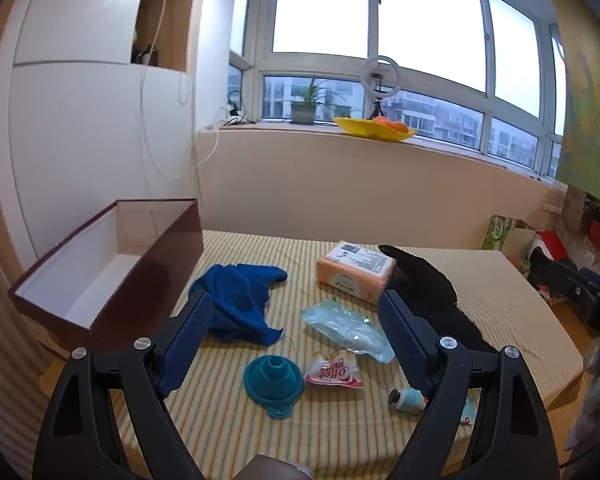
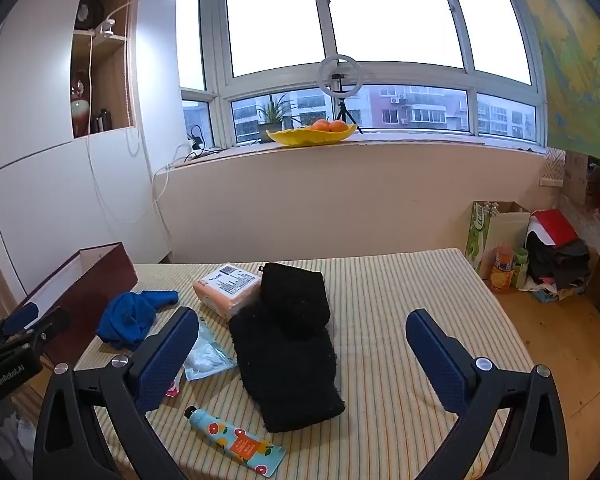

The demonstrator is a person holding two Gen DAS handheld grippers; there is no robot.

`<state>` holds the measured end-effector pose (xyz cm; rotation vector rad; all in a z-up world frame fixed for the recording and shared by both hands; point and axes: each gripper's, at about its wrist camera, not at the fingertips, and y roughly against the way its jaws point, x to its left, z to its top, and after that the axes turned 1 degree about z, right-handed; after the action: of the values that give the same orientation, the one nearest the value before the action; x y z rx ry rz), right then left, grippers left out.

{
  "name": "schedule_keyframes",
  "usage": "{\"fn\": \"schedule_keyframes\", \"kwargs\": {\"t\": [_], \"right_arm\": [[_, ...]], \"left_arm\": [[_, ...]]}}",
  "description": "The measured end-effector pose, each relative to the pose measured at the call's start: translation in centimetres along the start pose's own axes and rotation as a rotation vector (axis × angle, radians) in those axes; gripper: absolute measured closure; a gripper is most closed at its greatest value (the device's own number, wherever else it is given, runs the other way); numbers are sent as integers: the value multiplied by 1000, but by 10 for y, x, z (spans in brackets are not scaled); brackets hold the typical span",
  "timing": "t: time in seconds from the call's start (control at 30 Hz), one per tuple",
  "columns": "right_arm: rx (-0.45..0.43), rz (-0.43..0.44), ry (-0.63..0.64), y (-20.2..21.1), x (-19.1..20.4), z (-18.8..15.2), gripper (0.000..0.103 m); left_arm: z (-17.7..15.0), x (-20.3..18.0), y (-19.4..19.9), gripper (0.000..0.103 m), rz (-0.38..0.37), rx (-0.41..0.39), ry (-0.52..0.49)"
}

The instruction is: Organize soft objects

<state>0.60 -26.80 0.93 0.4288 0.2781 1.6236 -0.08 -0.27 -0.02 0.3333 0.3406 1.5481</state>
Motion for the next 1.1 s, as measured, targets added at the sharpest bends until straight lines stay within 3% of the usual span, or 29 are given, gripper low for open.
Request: {"fn": "schedule_keyframes", "kwargs": {"t": [0.23, 1.1], "right_arm": [[6, -2, 6, -1, 0, 1, 0], [8, -14, 33, -4, 3, -2, 0]], "left_arm": [[1, 19, -9, 18, -22, 33, 88], [-1, 12, -10, 18, -17, 31, 69]]}}
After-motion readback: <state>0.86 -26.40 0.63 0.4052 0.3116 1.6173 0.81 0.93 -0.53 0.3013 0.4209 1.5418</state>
